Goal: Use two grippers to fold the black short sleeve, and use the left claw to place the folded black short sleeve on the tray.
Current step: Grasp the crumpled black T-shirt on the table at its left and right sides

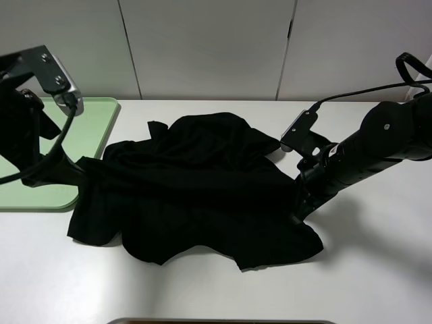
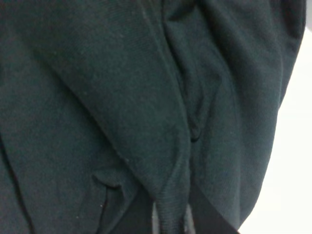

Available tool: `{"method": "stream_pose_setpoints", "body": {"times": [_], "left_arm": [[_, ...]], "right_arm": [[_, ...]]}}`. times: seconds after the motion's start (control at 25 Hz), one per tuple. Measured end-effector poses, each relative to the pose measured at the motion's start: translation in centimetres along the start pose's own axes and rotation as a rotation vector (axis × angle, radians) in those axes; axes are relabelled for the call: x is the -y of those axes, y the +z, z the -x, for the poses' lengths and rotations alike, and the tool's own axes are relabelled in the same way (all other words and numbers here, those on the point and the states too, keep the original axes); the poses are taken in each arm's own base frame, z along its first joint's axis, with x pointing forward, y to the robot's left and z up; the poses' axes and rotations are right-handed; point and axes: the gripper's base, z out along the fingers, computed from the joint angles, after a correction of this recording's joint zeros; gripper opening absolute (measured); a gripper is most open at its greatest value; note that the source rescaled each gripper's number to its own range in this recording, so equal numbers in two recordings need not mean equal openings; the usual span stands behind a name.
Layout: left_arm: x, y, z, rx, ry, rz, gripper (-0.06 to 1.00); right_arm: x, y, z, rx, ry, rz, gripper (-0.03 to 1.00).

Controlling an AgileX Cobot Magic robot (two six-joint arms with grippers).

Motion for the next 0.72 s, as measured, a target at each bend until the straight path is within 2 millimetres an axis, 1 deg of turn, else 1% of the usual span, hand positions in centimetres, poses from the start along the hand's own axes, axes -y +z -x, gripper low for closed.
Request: {"method": "stream_pose_setpoints", "body": {"times": [0.24,0.4,0.44,0.48,0.52,0.72], "left_arm": [[-1.2,3.3,-0.8,-0.168,0.081,0.000,0.97],[-2.0,5.6,-0.5,-0.204,0.081,-0.017,0.97],[-2.2,6.1,-0.3,-0.212,0.072,-0.024,0.97],[-3.0,7.0,0.5,-0.218,0.034,-0.024,0.97],[-3.0,7.0,0.5,-0.218,0.034,-0.024,0.97],[-5.4,8.7,3.1,-0.265,-0.063,-0.050,0.97]], "right_arm": [[0.0,0.0,0.0,0.000,0.016,0.000,0.00],[0.0,0.0,0.0,0.000,0.043,0.000,0.00],[0.0,0.0,0.0,0.000,0.043,0.000,0.00],[0.0,0.0,0.0,0.000,0.049,0.000,0.00],[0.0,0.0,0.0,0.000,0.053,0.000,0.00],[0.0,0.0,0.0,-0.002,0.061,0.002,0.00]]}}
